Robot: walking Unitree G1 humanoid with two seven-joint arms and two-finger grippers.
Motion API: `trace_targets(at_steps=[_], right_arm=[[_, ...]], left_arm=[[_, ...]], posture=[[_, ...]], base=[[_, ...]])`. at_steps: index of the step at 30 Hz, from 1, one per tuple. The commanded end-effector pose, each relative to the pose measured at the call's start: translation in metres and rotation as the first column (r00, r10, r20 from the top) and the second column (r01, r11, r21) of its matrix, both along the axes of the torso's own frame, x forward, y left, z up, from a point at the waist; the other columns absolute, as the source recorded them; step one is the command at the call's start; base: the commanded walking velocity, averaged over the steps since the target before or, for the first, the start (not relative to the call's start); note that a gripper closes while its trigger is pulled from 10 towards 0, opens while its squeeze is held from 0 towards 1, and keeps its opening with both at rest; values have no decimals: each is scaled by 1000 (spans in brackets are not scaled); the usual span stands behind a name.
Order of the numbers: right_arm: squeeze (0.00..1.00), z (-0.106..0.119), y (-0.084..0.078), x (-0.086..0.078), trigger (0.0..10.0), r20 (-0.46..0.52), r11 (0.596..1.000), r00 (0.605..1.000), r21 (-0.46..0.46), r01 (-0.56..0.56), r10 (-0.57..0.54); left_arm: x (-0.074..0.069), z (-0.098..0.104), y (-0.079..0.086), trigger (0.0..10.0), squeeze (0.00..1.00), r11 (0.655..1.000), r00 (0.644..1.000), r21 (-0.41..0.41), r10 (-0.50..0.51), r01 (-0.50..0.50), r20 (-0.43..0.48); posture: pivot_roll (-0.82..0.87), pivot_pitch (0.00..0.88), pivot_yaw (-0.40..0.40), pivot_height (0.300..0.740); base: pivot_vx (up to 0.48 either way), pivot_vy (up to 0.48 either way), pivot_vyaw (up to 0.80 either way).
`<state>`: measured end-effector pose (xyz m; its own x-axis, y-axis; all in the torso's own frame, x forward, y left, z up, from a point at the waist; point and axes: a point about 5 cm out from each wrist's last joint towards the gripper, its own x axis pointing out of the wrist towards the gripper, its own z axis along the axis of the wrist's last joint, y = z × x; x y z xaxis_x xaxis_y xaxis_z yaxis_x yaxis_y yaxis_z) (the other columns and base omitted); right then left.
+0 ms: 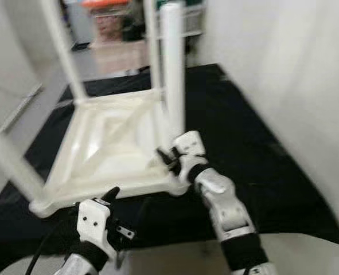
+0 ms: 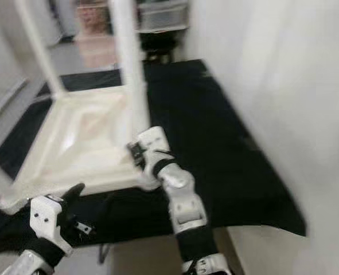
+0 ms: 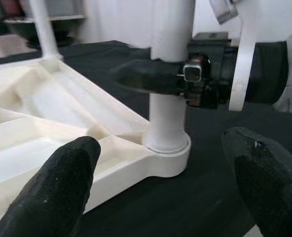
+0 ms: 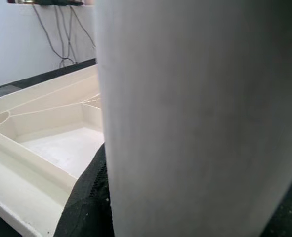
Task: Building children table
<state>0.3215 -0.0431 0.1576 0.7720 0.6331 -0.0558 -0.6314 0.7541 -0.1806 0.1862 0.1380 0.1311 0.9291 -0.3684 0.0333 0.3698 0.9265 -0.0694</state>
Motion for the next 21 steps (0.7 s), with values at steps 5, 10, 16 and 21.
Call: trace_targets(at_steps=[5, 10, 16, 21], right_arm=[[694, -15, 25, -21, 10000, -106, 993, 988, -38, -113, 109], [1000, -5, 35, -33, 10000, -145, 970, 960, 65, -233, 240], [392, -1, 38, -28, 10000, -119, 948, 940, 47, -315, 319], [0, -4, 16, -8, 10000, -113, 974, 968, -9, -225, 222]], left_arm=[[0, -6, 4, 10000, 0, 1000, 1000, 15, 14, -14, -22], [1, -5, 5, 10000, 0, 1000, 1000, 22, 17, -17, -17], [4, -2, 6, 10000, 0, 999, 1000, 32, 30, -30, -2], [9, 4, 13, 10000, 0, 996, 996, 18, 83, -83, 26]], posture=[[-13, 39, 33, 740], [-9, 40, 37, 740], [-10, 41, 36, 740], [-12, 43, 35, 740]], base=[[0, 0, 0], [0, 0, 0], [0, 0, 0], [0, 0, 0]])
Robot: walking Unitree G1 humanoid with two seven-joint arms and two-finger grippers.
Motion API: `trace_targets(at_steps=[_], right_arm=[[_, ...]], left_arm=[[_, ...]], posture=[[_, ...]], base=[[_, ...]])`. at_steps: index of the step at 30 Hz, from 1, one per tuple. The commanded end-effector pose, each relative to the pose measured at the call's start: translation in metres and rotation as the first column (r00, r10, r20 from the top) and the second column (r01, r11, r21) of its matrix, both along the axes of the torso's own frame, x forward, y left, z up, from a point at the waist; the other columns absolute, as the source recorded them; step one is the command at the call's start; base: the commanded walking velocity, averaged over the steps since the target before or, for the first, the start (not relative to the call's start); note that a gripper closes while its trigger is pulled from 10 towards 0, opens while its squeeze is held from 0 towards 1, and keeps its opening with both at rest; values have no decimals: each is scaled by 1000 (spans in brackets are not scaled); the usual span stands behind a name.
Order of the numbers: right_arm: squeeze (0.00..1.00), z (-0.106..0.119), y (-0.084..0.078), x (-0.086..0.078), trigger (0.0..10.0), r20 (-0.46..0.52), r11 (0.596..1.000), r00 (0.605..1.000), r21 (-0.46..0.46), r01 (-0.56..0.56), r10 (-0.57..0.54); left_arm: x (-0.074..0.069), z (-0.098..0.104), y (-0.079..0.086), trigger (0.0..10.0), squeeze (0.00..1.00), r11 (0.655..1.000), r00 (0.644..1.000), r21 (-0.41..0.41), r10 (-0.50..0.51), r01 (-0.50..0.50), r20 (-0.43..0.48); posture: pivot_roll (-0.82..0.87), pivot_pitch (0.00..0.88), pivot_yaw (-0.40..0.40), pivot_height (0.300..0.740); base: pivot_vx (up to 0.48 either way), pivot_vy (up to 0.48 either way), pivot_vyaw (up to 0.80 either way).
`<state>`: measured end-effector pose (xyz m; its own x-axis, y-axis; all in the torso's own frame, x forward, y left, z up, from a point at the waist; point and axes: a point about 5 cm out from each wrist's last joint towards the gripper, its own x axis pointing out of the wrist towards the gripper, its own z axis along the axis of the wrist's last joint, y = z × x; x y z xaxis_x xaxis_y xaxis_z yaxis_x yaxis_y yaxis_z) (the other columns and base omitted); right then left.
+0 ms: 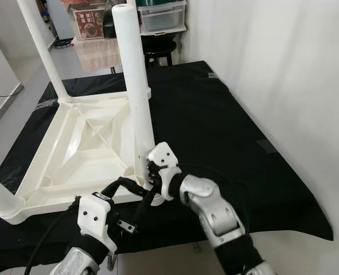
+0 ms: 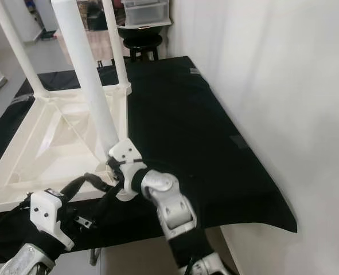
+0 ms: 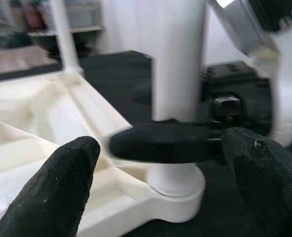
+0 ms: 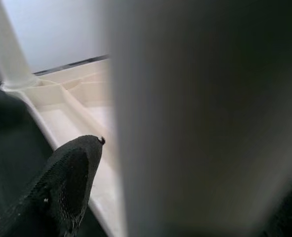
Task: Building children table
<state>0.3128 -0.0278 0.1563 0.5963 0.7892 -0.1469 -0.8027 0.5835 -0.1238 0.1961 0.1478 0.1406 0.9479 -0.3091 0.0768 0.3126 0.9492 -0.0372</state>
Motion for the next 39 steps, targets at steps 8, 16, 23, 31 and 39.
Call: trace_targets(at_steps=[8, 16, 23, 31, 39], right_arm=[[0, -10, -46, 16, 10000, -2, 979, 984, -107, 176, -178], [0, -17, -72, 18, 10000, -19, 955, 960, -115, 275, -278], [0, -16, -65, 12, 10000, -16, 956, 961, -106, 272, -276], [0, -15, -59, 11, 10000, -23, 960, 963, -90, 264, -267], [0, -16, -55, 10, 10000, -28, 960, 963, -87, 265, -268]], left_arm=[[9, 11, 38, 10000, 0, 980, 979, 4, 200, -200, 37], [5, 5, 55, 10000, 0, 951, 950, -7, 310, -311, -16], [1, -12, 57, 10000, 0, 930, 929, 86, 363, -357, -77], [-2, -17, 60, 10000, 0, 922, 918, 98, 383, -374, -103], [1, -17, 65, 10000, 0, 905, 901, 115, 421, -410, -102]], posture=[[-30, 56, 47, 740], [-31, 65, 53, 740], [-30, 71, 63, 740], [-24, 74, 63, 740], [-26, 71, 63, 740]], base=[[0, 0, 0], [0, 0, 0], [0, 0, 0], [0, 0, 0], [0, 180, 0]])
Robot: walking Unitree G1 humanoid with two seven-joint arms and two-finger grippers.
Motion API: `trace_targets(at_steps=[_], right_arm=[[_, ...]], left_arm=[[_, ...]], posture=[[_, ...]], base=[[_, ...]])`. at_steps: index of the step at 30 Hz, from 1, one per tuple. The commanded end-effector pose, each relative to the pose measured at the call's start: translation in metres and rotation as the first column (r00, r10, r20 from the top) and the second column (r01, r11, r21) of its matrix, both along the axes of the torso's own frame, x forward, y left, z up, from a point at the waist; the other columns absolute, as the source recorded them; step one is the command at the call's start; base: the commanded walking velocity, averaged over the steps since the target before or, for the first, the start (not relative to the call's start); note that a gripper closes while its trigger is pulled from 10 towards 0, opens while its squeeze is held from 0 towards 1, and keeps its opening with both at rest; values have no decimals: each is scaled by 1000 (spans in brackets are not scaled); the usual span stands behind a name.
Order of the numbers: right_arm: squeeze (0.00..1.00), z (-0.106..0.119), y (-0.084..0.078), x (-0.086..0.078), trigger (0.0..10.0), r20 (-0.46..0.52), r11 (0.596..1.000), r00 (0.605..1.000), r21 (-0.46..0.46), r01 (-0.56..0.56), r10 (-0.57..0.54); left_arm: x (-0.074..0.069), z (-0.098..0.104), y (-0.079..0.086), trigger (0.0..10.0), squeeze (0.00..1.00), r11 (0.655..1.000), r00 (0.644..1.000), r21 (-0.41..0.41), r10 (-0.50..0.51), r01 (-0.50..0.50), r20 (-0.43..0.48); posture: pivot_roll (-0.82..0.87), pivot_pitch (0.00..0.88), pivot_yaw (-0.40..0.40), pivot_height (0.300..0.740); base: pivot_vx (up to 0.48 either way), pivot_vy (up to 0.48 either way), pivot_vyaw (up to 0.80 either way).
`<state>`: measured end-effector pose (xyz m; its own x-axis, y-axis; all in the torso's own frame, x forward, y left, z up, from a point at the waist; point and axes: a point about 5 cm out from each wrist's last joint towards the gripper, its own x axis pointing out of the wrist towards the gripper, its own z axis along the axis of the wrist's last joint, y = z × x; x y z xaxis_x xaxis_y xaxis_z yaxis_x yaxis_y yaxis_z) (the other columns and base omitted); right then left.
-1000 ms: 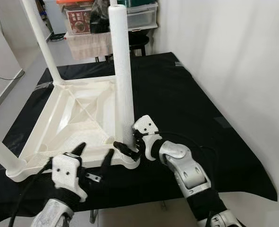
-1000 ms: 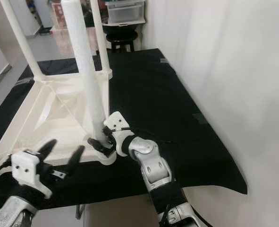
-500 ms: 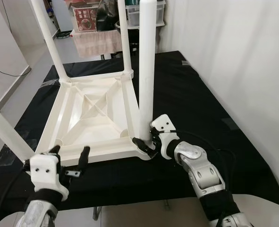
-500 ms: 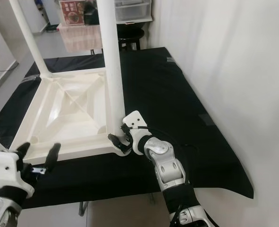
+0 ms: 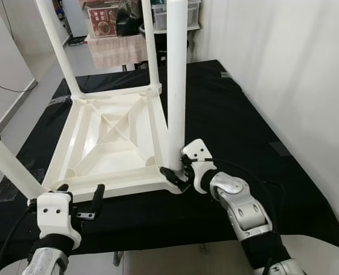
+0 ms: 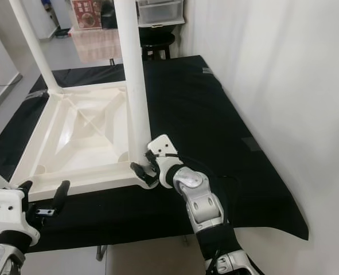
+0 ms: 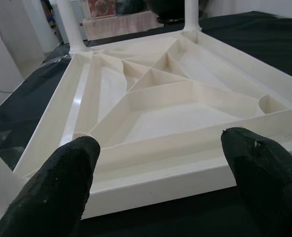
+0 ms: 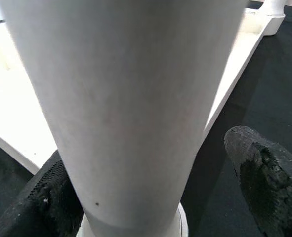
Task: Building children table
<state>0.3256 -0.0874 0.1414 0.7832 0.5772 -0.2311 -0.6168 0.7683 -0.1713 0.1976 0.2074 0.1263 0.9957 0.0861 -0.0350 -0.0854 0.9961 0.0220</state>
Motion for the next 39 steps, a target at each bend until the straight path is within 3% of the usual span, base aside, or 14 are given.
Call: trace_targets(at_steps=[1, 16, 39], right_arm=[[0, -1, 5, -2, 10000, -12, 1000, 1000, 16, -7, 7], [0, -4, 5, -2, 10000, -24, 1000, 1000, 6, 0, 0], [0, -10, 3, -2, 10000, -44, 998, 999, -61, 16, -19]], left_arm=[[-1, -3, 5, 10000, 0, 999, 999, 17, 28, -28, -23], [6, 11, 7, 10000, 0, 999, 998, 0, 41, -41, 43], [3, 3, 1, 10000, 0, 1000, 1000, 3, 4, -4, 17]], posture=[[-26, 71, 63, 740], [-30, 68, 63, 740], [-45, 73, 59, 740]], base=[[0, 480, 0], [0, 480, 0], [0, 0, 0]])
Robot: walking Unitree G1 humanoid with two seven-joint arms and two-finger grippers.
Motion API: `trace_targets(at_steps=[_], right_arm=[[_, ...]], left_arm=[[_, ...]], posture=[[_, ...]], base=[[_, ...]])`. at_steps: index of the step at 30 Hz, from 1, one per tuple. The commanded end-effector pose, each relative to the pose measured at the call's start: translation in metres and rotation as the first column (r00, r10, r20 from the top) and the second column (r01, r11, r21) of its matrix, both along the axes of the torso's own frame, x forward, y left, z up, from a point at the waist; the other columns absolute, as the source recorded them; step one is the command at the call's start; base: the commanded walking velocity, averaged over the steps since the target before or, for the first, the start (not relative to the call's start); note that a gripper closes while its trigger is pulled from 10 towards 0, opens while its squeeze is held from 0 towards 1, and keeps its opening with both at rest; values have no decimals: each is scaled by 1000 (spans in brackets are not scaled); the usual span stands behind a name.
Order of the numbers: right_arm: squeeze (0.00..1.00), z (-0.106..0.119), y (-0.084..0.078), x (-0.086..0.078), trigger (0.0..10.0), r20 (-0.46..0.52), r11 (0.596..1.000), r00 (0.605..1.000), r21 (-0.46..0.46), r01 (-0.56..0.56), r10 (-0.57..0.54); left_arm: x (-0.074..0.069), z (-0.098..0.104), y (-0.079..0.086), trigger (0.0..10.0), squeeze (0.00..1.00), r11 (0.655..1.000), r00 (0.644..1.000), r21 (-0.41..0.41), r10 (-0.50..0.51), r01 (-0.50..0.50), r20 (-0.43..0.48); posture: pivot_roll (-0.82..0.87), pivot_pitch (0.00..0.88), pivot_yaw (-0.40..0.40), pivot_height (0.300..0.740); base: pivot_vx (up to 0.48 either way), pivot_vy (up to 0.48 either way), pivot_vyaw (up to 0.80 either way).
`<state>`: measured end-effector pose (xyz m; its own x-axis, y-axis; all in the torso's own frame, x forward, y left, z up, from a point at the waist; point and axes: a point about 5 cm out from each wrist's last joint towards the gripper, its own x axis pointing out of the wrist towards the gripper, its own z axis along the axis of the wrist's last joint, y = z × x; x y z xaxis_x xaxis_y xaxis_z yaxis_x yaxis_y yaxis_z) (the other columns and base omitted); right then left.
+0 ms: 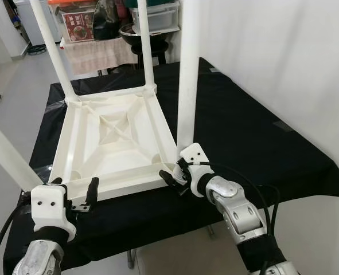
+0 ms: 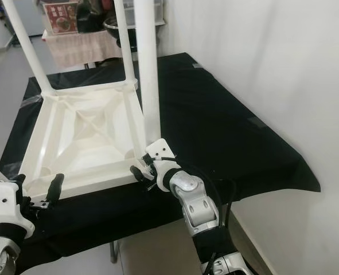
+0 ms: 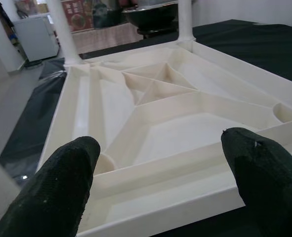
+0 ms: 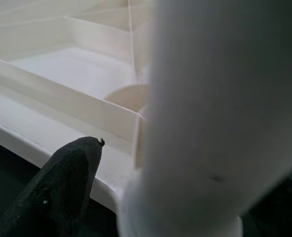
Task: Building children table
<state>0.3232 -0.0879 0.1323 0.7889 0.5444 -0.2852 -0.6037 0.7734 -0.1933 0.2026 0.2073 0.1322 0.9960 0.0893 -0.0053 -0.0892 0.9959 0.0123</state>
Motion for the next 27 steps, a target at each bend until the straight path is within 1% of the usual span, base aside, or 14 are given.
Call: trace_targets(at_steps=[1, 7, 8, 9, 14, 15, 18, 20, 21, 22, 24, 25, 26, 27], right_arm=[[0, -1, 4, 0, 10000, -15, 1000, 1000, -9, -7, 7], [0, -1, 5, 1, 10000, -18, 1000, 1000, -16, -4, 4], [0, -1, 5, 1, 10000, -20, 1000, 1000, -17, -4, 4], [0, -1, 5, 1, 10000, -21, 1000, 1000, -17, -5, 4], [0, -1, 6, 1, 10000, -24, 1000, 1000, -21, -8, 8], [0, -1, 6, 1, 10000, -26, 1000, 1000, -22, -9, 8], [0, -1, 6, 1, 10000, -28, 1000, 1000, -23, -8, 7], [0, -1, 6, 1, 10000, -28, 1000, 1000, -24, -7, 7], [0, 0, 5, 3, 10000, -23, 1000, 1000, -28, -1, 0], [0, 0, 5, 3, 10000, -23, 1000, 1000, -28, -1, 0], [0, 2, 3, 5, 10000, -11, 999, 1000, -31, 11, -11], [0, 2, 3, 5, 10000, -11, 999, 1000, -31, 11, -11], [0, 4, 1, 7, 10000, -4, 999, 1000, -29, 17, -17], [0, 10, -1, 10, 10000, 12, 1000, 1000, -2, 17, -17]], left_arm=[[-3, -4, 1, 10000, 0, 1000, 1000, 12, -2, 2, -15], [-14, -9, 5, 10000, 0, 998, 998, 23, 56, -55, -33], [-21, -10, 2, 10000, 0, 998, 998, 17, 59, -59, -34], [-24, -11, 1, 10000, 0, 998, 998, 15, 58, -57, -35], [-30, -10, 3, 10000, 0, 996, 996, 21, 82, -81, -25], [-34, -8, 13, 10000, 0, 988, 988, 26, 152, -152, -6], [-39, -10, 27, 10000, 0, 971, 972, 49, 237, -236, -8], [-40, -11, 31, 10000, 0, 966, 967, 53, 253, -252, -11], [-46, -15, 38, 10000, 0, 954, 954, 43, 299, -298, -28], [-46, -15, 38, 10000, 0, 954, 954, 43, 299, -298, -28], [-54, -23, 45, 10000, 0, 939, 938, 35, 343, -342, -56], [-54, -23, 45, 10000, 0, 939, 938, 35, 343, -342, -56], [-58, -26, 47, 10000, 0, 936, 933, 39, 352, -350, -68], [-61, -29, 47, 10000, 0, 936, 933, 40, 353, -351, -76]], posture=[[-45, 73, 59, 740], [-30, 75, 70, 740], [-27, 76, 70, 740], [-27, 76, 70, 740], [-27, 79, 72, 740], [-26, 79, 73, 740], [-25, 81, 77, 740], [-26, 81, 76, 740], [-25, 81, 76, 740], [-25, 81, 76, 740], [-24, 83, 75, 740], [-24, 83, 75, 740], [-22, 83, 75, 740], [-17, 83, 72, 740]], base=[[0, 0, 0], [0, 0, 0], [0, 0, 0], [0, 0, 0], [0, 0, 0], [0, 0, 0], [0, 0, 0], [0, 0, 0], [0, 0, 0], [0, 0, 0], [0, 0, 0], [0, 0, 0], [0, 0, 0], [0, 0, 0]])
